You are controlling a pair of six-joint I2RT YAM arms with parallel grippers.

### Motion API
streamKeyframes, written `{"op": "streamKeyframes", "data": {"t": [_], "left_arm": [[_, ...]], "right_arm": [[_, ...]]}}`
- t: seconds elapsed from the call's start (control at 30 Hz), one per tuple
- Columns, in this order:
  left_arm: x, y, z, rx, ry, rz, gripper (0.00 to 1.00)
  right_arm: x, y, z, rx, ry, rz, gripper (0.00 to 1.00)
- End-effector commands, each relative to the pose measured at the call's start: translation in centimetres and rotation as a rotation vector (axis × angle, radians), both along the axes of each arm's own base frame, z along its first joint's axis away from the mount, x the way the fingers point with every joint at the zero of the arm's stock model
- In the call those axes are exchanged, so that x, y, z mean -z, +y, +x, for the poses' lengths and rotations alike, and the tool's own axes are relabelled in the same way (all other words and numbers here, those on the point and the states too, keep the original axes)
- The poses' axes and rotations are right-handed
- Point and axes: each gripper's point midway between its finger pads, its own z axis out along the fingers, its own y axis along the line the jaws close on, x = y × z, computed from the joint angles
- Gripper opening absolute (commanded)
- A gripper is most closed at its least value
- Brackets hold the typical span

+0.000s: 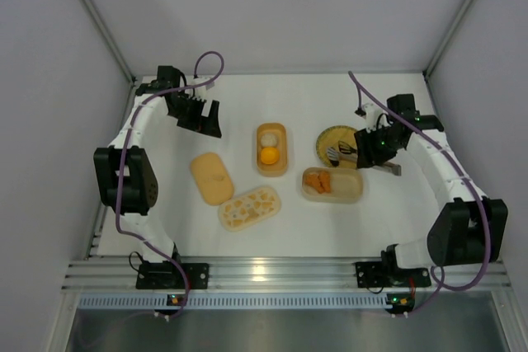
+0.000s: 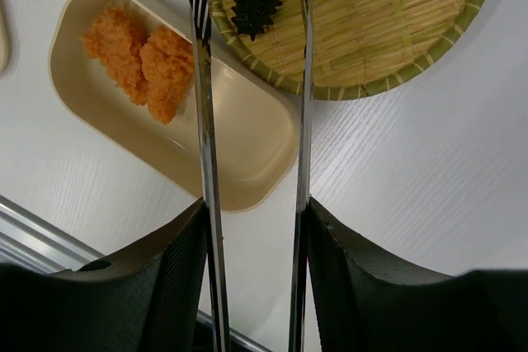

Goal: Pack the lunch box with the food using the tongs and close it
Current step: Pick up the fake food from the plate.

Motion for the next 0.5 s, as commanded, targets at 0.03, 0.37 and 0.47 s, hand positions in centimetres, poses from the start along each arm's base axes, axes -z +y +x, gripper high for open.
{"op": "streamKeyframes", "data": {"t": [0.03, 0.37, 0.47], "left_arm": [[-1.1, -0.2, 0.2, 0.005, -0.029, -0.015, 0.98], [-0.9, -0.1, 0.1, -0.002, -0.028, -0.011, 0.98], [-0.7, -0.1, 0.1, 0.000, -0.026, -0.014, 0.98]], "right_arm": [[-1.0, 0.5, 2.4, 0.021, -0.070, 0.018, 0.48], [1.3, 0.5, 2.3, 0.024, -0.020, 0.001, 0.45], [1.5, 0.5, 2.3, 0.018, -0.015, -0.002, 0.43]]}}
